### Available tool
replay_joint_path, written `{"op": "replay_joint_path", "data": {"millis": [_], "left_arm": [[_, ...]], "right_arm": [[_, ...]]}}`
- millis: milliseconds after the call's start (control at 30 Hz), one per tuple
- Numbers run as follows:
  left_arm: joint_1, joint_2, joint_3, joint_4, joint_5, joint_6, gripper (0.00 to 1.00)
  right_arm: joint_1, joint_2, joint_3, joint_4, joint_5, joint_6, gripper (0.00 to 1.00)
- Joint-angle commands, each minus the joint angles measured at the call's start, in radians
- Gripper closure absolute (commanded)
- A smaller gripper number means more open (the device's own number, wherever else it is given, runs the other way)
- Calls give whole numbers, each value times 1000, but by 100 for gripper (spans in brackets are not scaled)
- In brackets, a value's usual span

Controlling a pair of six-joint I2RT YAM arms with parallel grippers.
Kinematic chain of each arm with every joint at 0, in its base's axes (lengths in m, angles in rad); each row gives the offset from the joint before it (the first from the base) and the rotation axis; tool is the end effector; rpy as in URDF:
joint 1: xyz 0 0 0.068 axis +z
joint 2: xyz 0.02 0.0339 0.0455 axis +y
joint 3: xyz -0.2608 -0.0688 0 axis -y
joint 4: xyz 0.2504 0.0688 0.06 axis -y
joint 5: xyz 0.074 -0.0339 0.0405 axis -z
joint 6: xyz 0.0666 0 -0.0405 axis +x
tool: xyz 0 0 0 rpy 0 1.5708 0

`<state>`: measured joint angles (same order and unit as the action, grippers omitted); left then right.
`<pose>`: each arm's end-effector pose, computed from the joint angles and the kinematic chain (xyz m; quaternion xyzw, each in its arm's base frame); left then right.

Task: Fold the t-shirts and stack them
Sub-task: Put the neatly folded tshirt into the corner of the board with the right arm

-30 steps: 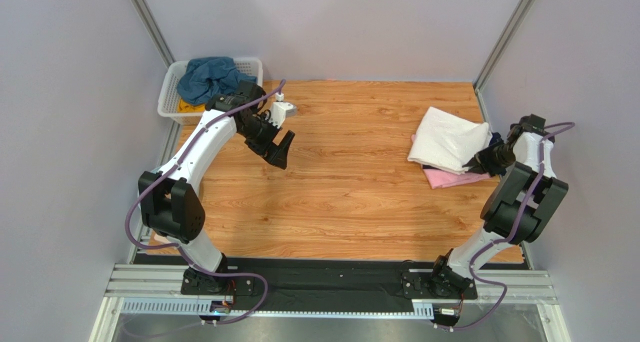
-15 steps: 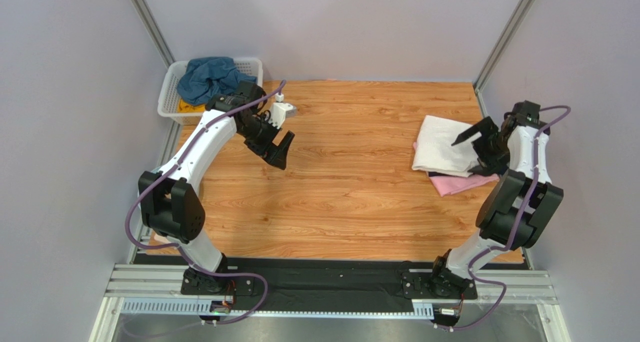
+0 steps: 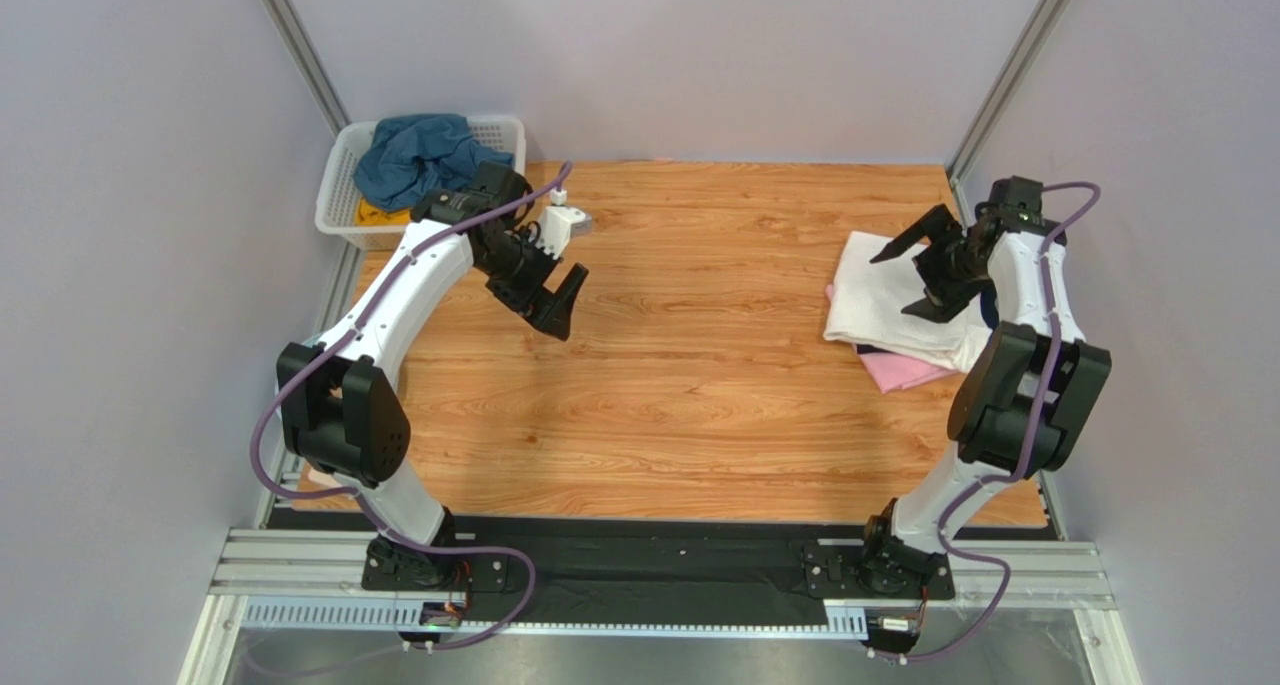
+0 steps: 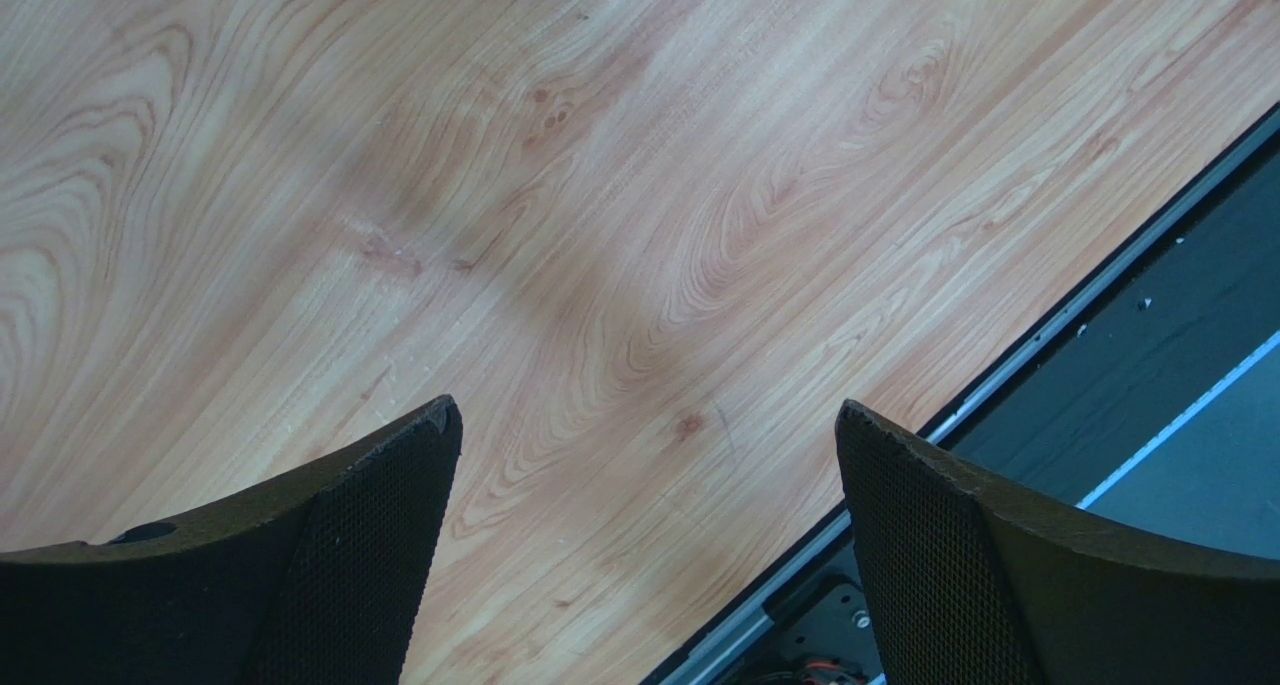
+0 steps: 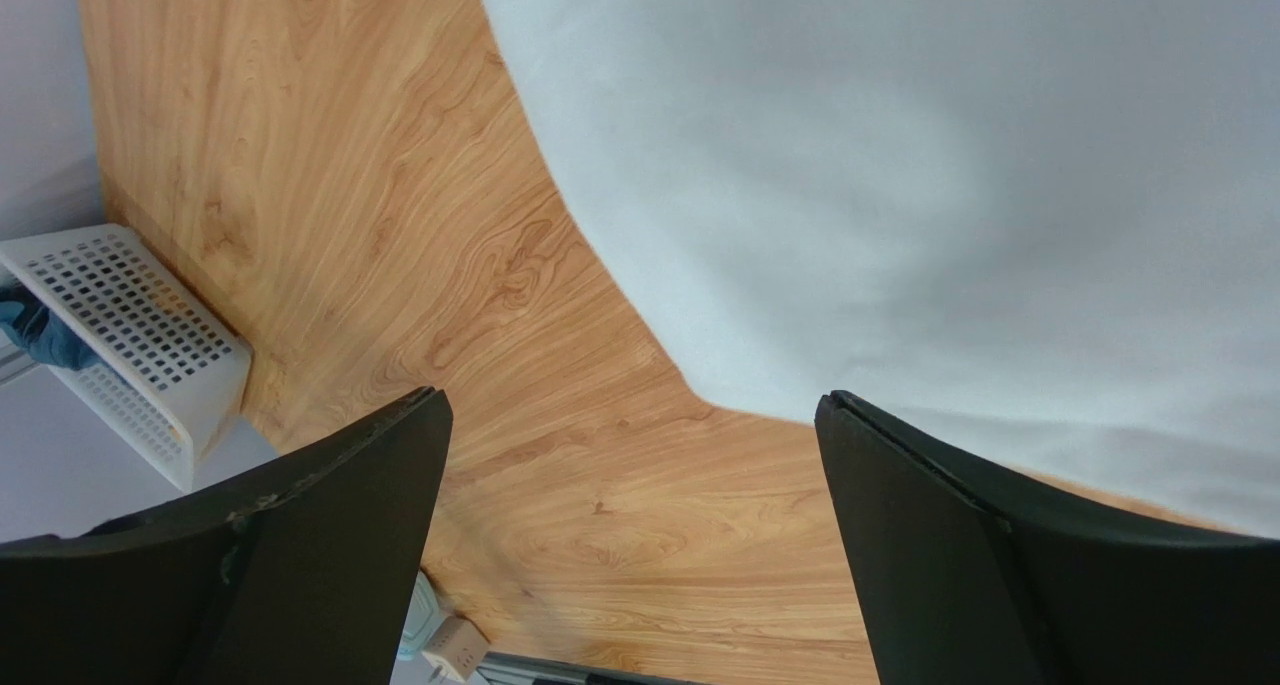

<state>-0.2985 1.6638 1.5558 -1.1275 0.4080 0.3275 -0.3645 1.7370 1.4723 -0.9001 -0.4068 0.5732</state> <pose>0.3211 -0.1265 0.2782 0.3295 0.9082 -0.1974 0.1663 0.3587 -0.1087 0.2389 0.3971 0.8742 0.2173 0.1758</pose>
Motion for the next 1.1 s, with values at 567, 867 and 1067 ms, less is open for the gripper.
{"op": "replay_joint_path", "data": {"millis": [567,867,1067], "left_arm": [[6,-108,55,-6,-31,-27,0],[7,-176,84,35,-41,-48,0],[21,-165,58,69,-31,-31,0]], "right_arm": [[160,-94,39,190,-124,-12,0],[443,-298,80,219,-119,-105,0],[536,-363,-6,219,-72,-125,0]]}}
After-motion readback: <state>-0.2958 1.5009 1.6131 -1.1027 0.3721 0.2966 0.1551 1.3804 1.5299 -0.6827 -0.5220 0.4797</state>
